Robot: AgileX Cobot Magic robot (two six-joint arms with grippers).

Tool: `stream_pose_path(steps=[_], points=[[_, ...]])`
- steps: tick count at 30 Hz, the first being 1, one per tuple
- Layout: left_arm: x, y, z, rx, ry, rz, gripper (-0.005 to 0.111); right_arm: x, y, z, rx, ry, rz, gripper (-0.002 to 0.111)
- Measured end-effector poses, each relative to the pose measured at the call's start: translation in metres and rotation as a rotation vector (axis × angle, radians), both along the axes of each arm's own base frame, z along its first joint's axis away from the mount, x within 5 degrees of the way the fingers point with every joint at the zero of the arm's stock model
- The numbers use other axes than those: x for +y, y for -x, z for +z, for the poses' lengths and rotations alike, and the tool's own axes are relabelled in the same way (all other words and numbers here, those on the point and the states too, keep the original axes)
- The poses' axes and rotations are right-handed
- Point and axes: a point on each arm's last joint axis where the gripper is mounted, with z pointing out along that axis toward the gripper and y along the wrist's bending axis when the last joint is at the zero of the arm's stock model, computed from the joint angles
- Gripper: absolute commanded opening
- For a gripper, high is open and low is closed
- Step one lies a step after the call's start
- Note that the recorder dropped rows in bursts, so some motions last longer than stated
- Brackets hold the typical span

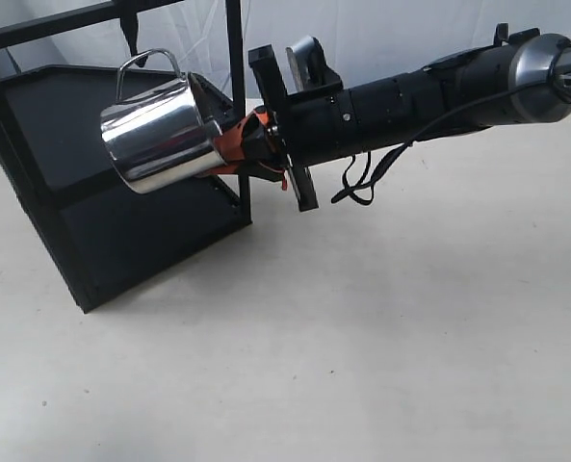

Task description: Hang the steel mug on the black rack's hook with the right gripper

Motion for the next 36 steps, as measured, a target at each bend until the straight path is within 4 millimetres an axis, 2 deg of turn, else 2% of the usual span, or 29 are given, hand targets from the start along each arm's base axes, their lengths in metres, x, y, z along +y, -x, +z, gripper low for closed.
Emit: stream_pose_path(steps=[11,14,16,18,19,27,29,31,36], points=[[0.0,0.0,0.0,0.0,0.0,0.0,0.002,0.001,-0.002,0.003,0.001,-0.029,-0.021,-0.001],[0.0,0.0,0.0,0.0,0.0,0.0,0.002,0.001,-0.002,0.003,0.001,-0.029,-0.021,0.013],[0.0,0.0,0.0,0.0,0.0,0.0,0.002,0.001,-0.002,0.003,0.001,-0.029,-0.021,0.03],[0.0,0.0,0.0,0.0,0.0,0.0,0.002,0.001,-0.002,0.003,0.001,-0.031,-0.019,0.042],[0.0,0.0,0.0,0.0,0.0,0.0,0.002,0.001,-0.002,0.003,0.001,-0.032,-0.018,0.044],[0.0,0.0,0.0,0.0,0.0,0.0,0.002,0.0,-0.002,0.004,0.004,-0.043,-0.023,0.043],[0.0,0.0,0.0,0.0,0.0,0.0,0.002,-0.003,-0.005,0.005,0.005,-0.051,-0.04,0.043],[0.0,0.0,0.0,0.0,0.0,0.0,0.002,-0.015,-0.012,0.007,-0.002,-0.057,-0.074,0.043],[0.0,0.0,0.0,0.0,0.0,0.0,0.002,-0.054,-0.023,0.028,-0.087,-0.021,-0.133,0.043]])
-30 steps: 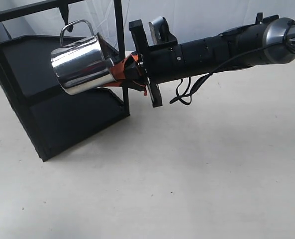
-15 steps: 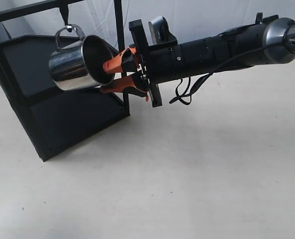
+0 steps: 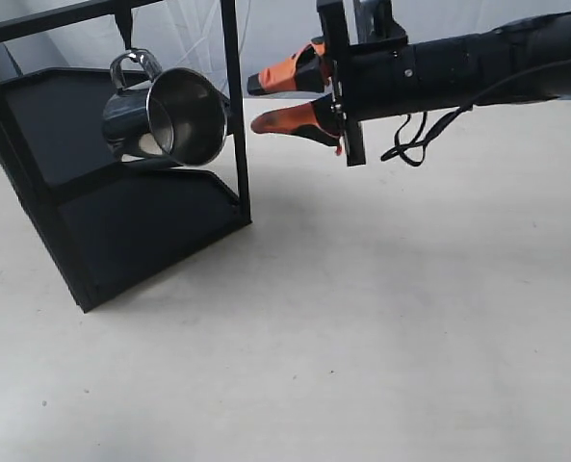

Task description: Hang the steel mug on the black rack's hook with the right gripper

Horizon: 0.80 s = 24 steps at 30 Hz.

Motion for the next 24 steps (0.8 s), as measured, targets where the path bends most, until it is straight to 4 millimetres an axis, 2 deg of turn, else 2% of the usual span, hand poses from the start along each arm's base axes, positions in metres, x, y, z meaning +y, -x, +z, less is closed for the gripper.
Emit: stream_pose_path(steps=[1,2,4,7,11,17,21,24], points=[[0.0,0.0,0.0,0.0,0.0,0.0,0.002,-0.005,0.0,0.001,-0.011,0.018,0.001,0.042],[0.0,0.0,0.0,0.0,0.0,0.0,0.002,-0.014,0.0,0.004,-0.038,0.052,0.005,0.035],[0.0,0.0,0.0,0.0,0.0,0.0,0.002,-0.031,0.002,0.013,-0.123,0.117,0.015,-0.001],[0.0,0.0,0.0,0.0,0.0,0.0,0.002,-0.055,0.018,0.046,-0.319,0.253,0.051,-0.001],[0.0,0.0,0.0,0.0,0.0,0.0,0.002,-0.072,0.06,0.104,-0.595,0.465,0.072,-0.001],[0.0,0.0,0.0,0.0,0.0,0.0,0.002,-0.097,0.129,0.178,-0.884,0.695,-0.116,-0.001],[0.0,0.0,0.0,0.0,0.0,0.0,0.002,-0.107,0.178,0.211,-0.996,0.708,-0.217,-0.001],[0.0,0.0,0.0,0.0,0.0,0.0,0.002,-0.112,0.215,0.221,-1.061,0.694,-0.287,-0.001]])
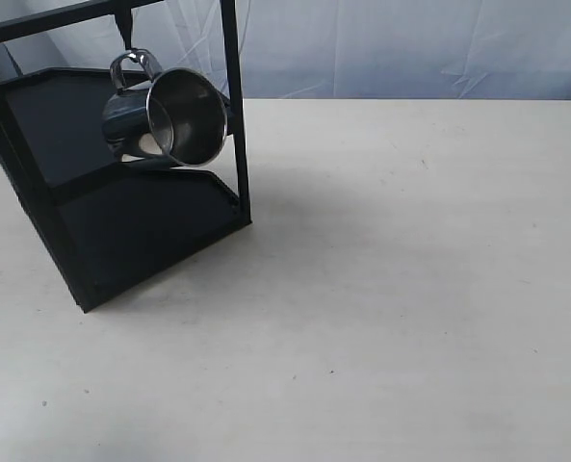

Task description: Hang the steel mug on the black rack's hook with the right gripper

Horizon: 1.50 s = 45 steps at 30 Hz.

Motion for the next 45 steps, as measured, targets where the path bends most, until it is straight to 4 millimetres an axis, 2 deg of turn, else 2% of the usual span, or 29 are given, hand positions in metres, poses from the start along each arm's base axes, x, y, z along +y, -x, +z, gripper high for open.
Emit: stream_pose_path(steps=[5,10,15,18,22,26,27,28,31,36,42,45], points=[[0.0,0.0,0.0,0.0,0.0,0.0,0.002,-0.015,0.051,-0.009,-0.124,-0.014,-0.125,-0.001],[0.0,0.0,0.0,0.0,0.0,0.0,0.002,-0.017,0.084,-0.026,-0.086,-0.036,-0.11,-0.001],[0.0,0.0,0.0,0.0,0.0,0.0,0.002,-0.019,0.107,-0.025,-0.139,-0.046,-0.099,-0.001],[0.0,0.0,0.0,0.0,0.0,0.0,0.002,-0.02,0.103,-0.029,-0.167,-0.058,-0.128,-0.001],[0.0,0.0,0.0,0.0,0.0,0.0,0.002,-0.029,0.076,-0.055,-0.222,-0.04,-0.265,-0.001],[0.0,0.0,0.0,0.0,0.0,0.0,0.002,-0.042,0.054,-0.094,-0.3,-0.015,-0.429,-0.001],[0.0,0.0,0.0,0.0,0.0,0.0,0.002,-0.048,0.049,-0.115,-0.339,0.017,-0.494,-0.001],[0.0,0.0,0.0,0.0,0.0,0.0,0.002,-0.051,0.048,-0.126,-0.36,0.039,-0.521,-0.001],[0.0,0.0,0.0,0.0,0.0,0.0,0.002,-0.059,0.052,-0.177,-0.352,0.138,-0.581,-0.001],[0.0,0.0,0.0,0.0,0.0,0.0,0.002,-0.064,0.065,-0.235,-0.239,0.102,-0.658,-0.001],[0.0,0.0,0.0,0.0,0.0,0.0,0.002,-0.065,0.073,-0.264,-0.186,0.033,-0.703,-0.001],[0.0,0.0,0.0,0.0,0.0,0.0,0.002,-0.066,0.074,-0.268,-0.164,0.016,-0.714,-0.001]])
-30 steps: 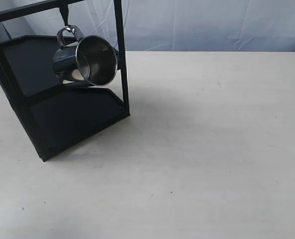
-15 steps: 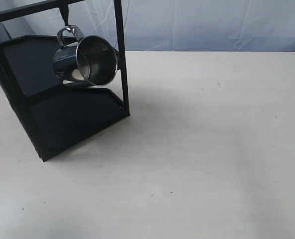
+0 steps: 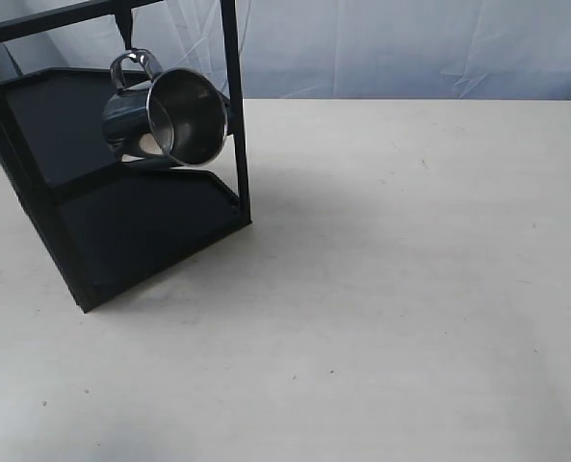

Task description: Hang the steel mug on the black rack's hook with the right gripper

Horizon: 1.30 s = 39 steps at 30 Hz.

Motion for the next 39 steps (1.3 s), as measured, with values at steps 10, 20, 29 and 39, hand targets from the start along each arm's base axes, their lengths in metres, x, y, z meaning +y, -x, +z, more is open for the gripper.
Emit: stream_pose_path(steps=[10,20,29,39], points=[[0.0,0.0,0.0,0.0,0.0,0.0,0.002,-0.0005,0.0021,-0.0064,0.074,0.039,0.006,-0.001],[0.0,0.0,0.0,0.0,0.0,0.0,0.002,-0.0007,0.0024,-0.0077,0.083,0.047,0.006,-0.001],[0.0,0.0,0.0,0.0,0.0,0.0,0.002,-0.0007,0.0024,-0.0077,0.083,0.047,0.006,-0.001],[0.0,0.0,0.0,0.0,0.0,0.0,0.002,-0.0007,0.0024,-0.0077,0.083,0.047,0.006,-0.001]])
